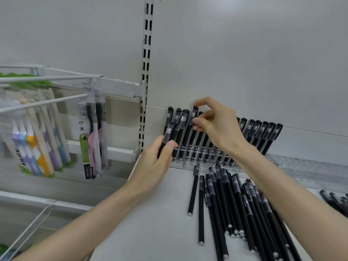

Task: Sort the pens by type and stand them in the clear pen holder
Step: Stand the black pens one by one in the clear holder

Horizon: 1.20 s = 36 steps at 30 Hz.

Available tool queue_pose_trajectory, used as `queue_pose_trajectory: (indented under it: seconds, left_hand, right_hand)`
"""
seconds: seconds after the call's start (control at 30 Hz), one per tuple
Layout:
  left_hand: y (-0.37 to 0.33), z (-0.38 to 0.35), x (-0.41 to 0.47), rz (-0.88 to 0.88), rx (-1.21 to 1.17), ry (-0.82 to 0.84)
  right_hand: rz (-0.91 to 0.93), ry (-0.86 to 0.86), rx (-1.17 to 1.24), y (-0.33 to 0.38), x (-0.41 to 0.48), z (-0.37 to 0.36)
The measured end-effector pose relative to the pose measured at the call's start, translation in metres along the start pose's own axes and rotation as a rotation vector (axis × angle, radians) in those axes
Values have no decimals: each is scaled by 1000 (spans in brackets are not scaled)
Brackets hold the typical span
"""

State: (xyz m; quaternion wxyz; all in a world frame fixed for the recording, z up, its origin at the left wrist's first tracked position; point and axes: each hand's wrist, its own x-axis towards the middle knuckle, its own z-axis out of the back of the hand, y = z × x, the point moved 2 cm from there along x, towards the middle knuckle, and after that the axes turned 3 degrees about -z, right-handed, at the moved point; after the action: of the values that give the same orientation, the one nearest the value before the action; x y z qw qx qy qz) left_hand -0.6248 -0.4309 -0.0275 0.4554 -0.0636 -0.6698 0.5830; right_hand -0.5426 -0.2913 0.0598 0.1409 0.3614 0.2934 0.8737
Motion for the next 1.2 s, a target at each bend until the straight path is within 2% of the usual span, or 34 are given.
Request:
queue_pose_trajectory:
  seconds: [0.2, 0.3, 0.37, 0.43, 0.7, 0.83, 1.03, 1.2]
  left_hand:
    - [-1, 0, 0, 25, -50, -9]
    - [0, 0, 0, 25, -46, 1]
    - [-1, -1, 0, 18, -48, 30]
    - [-3, -4, -1, 7, -81, 71]
    - [-6, -6, -3, 4, -98, 133]
    - [-3, -7, -3, 7, -56, 159]
    - [1, -1, -1, 88, -38, -14]
    - [-5, -3, -2, -7, -8, 10]
  right_hand:
    - [-1, 36, -76, 0, -5, -3]
    - [18, -21, -92, 1, -15, -3]
    - [-5, -40, 98, 7, -22, -1]
    - [-35, 11, 260, 13, -30, -4]
    - [-105, 64, 571, 15, -35, -5]
    - [-117, 63, 528, 18, -36, -8]
    - [-53, -244, 414, 16, -23, 23]
    - [35, -282, 225, 8, -18, 16]
